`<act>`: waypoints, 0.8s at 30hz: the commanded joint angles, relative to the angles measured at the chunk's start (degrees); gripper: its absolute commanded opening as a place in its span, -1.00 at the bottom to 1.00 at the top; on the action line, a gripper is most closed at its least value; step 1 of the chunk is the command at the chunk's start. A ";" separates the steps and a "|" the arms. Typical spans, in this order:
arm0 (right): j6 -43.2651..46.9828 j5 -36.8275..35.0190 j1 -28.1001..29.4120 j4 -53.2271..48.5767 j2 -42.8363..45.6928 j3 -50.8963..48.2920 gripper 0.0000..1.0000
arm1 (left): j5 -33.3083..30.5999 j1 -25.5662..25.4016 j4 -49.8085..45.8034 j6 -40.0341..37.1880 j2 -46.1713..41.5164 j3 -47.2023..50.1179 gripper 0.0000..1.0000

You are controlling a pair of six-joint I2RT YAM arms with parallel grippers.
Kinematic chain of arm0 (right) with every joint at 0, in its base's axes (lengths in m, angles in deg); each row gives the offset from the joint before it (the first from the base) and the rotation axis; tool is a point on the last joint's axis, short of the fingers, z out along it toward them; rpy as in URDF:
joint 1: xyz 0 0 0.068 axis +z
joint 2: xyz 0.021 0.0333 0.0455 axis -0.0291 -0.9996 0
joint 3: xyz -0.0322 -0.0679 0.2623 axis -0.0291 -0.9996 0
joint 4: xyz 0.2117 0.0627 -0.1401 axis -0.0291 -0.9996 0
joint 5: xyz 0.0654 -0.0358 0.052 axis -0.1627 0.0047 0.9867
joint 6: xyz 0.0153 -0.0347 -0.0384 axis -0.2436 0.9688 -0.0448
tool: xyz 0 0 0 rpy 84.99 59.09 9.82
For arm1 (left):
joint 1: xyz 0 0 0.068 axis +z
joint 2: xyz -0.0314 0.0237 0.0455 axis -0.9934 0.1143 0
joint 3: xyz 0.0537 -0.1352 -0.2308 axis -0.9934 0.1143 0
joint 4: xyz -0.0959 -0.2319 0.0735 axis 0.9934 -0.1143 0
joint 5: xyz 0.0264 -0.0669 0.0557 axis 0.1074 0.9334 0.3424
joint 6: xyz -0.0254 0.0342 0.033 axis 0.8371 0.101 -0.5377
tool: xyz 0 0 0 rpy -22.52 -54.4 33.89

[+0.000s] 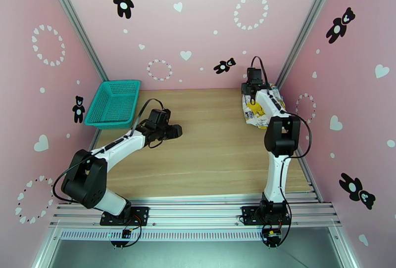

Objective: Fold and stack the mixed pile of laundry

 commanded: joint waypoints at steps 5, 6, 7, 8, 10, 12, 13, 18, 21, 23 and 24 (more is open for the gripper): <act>1.12 -0.99 1.90 15.18 33.52 -40.41 0.06 | -7.84 6.62 0.16 -6.57 -10.57 5.44 0.35; 1.85 -1.41 1.78 18.39 38.66 -47.22 0.11 | -10.52 7.68 1.35 -7.33 -12.03 6.62 0.37; 1.39 -2.45 1.47 22.11 42.94 -54.25 0.22 | -13.49 8.49 2.81 -7.88 -13.20 7.84 0.40; 2.31 -2.10 1.15 27.04 46.30 -60.05 0.29 | -15.35 9.32 4.51 -8.51 -14.13 9.38 0.43; 7.41 -2.17 1.15 38.66 51.02 -71.90 0.68 | -18.28 11.10 9.18 -10.86 -15.77 12.65 0.47; 8.04 -3.43 0.45 45.36 52.66 -78.13 0.86 | -20.04 12.24 13.00 -14.11 -16.92 14.96 0.50; 5.22 -3.49 -0.86 46.28 52.44 -79.07 0.91 | -21.68 12.56 14.98 -16.07 -17.47 16.26 0.52; 1.97 -0.43 -4.19 56.39 44.95 -81.02 0.98 | -23.11 15.62 28.30 -24.08 -17.46 23.98 0.60; 0.44 2.65 -5.75 68.89 38.14 -83.06 0.98 | -18.82 18.24 37.42 -25.72 -14.13 27.87 0.62; 1.10 5.85 -6.05 73.96 31.76 -82.71 0.98 | -15.98 20.33 44.60 -25.93 -11.06 30.07 0.64; 1.97 6.74 -5.72 75.33 28.80 -81.52 0.98 | -14.31 21.27 48.78 -26.03 -9.04 31.12 0.64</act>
